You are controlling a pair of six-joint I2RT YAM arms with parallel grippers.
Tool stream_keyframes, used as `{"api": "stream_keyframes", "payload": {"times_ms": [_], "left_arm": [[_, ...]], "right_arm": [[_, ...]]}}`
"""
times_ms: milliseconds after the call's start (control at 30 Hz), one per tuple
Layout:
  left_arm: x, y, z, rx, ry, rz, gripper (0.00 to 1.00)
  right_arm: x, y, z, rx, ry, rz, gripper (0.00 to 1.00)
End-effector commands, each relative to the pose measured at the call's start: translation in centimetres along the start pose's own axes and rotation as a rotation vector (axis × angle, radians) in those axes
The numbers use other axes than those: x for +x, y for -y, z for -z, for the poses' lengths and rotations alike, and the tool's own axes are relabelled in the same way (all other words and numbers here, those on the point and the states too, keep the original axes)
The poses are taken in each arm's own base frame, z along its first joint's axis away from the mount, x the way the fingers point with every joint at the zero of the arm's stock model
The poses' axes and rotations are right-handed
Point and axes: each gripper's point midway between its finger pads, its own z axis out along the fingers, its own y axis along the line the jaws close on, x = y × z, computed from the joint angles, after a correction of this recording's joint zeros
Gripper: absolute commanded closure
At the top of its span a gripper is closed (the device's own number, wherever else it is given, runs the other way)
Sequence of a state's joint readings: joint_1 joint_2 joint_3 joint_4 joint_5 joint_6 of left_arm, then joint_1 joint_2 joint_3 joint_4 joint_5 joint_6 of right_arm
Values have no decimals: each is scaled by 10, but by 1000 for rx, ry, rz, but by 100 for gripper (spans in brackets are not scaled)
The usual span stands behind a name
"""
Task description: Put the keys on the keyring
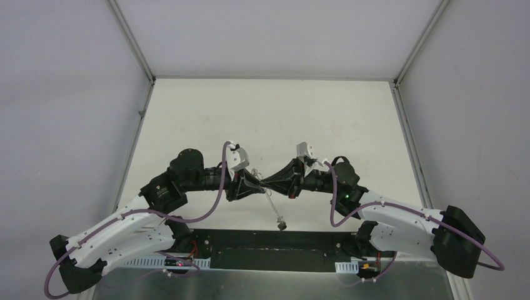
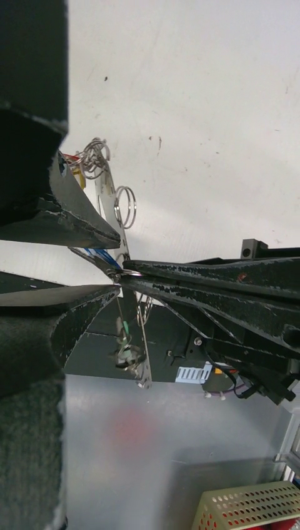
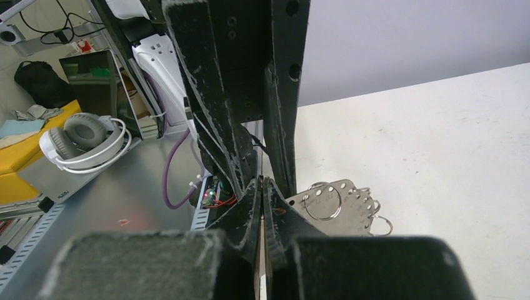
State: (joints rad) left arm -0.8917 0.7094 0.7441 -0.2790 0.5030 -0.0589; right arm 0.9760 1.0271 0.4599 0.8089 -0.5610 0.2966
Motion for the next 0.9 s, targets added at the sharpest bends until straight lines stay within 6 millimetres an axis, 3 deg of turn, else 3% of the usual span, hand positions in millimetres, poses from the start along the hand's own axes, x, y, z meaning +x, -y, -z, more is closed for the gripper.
{"api": "stream_keyframes", "payload": {"times_ms": [0,100,300,500,767,833,867], "left_arm": [[-35,17,6,70,126,-84,72],[-35,18,7,70,134,-87,75],[-32,20,6,88,130,-107,100],[-32,18,8,75,124,-120,100],[-33,8,14,-1,36,-93,100],[-32,5,14,-20,3,-75,100],[-31,4,14,-30,-17,-66,100]], "right_arm": [[-29,-8,-4,-24,85,55,100],[-29,-8,-4,-24,85,54,100],[-30,-8,-4,-26,87,55,100],[-30,-8,-2,-17,91,55,100],[-26,-7,1,-4,66,68,65],[-25,-7,3,-2,57,64,64],[-24,-6,3,3,51,77,58]]}}
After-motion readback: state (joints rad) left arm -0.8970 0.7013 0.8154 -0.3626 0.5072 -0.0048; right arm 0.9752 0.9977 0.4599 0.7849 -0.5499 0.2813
